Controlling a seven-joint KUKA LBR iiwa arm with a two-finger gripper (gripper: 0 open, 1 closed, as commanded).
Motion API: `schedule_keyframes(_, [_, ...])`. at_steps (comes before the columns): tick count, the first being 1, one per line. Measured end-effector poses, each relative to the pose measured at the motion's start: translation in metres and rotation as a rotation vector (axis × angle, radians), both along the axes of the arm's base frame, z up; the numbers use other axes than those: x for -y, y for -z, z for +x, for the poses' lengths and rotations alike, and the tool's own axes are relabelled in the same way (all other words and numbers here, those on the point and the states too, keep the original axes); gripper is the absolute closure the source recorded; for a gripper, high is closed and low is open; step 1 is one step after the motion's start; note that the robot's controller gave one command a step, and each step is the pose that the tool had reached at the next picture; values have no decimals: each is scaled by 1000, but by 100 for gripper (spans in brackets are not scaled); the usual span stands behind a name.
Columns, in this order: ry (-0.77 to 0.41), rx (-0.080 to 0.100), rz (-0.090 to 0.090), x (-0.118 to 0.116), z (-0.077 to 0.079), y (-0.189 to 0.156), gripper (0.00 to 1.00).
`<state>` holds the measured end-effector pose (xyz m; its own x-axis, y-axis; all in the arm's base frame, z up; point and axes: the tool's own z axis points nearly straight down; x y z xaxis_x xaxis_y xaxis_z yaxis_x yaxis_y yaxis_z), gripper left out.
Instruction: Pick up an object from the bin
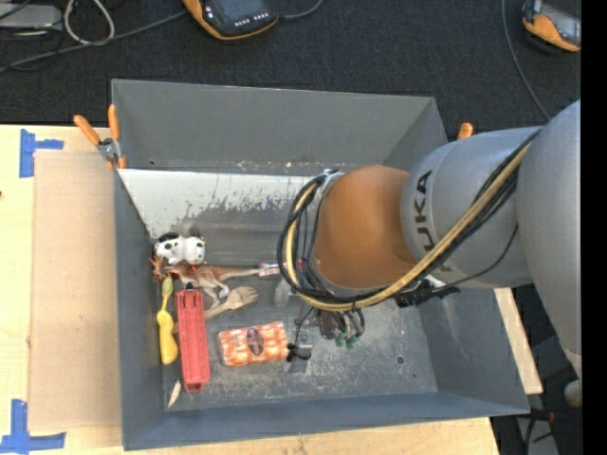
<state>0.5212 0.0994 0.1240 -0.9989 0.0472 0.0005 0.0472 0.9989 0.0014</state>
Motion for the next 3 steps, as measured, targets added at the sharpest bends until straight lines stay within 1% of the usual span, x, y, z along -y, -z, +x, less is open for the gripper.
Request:
schedule_keyframes(1, [66, 2, 2, 18, -28, 58, 0])
schedule_keyframes(2, [-206, 7, 1, -3, -29, 48, 0])
schedule_keyframes(3, [-305, 6, 2, -12, -30, 45, 0])
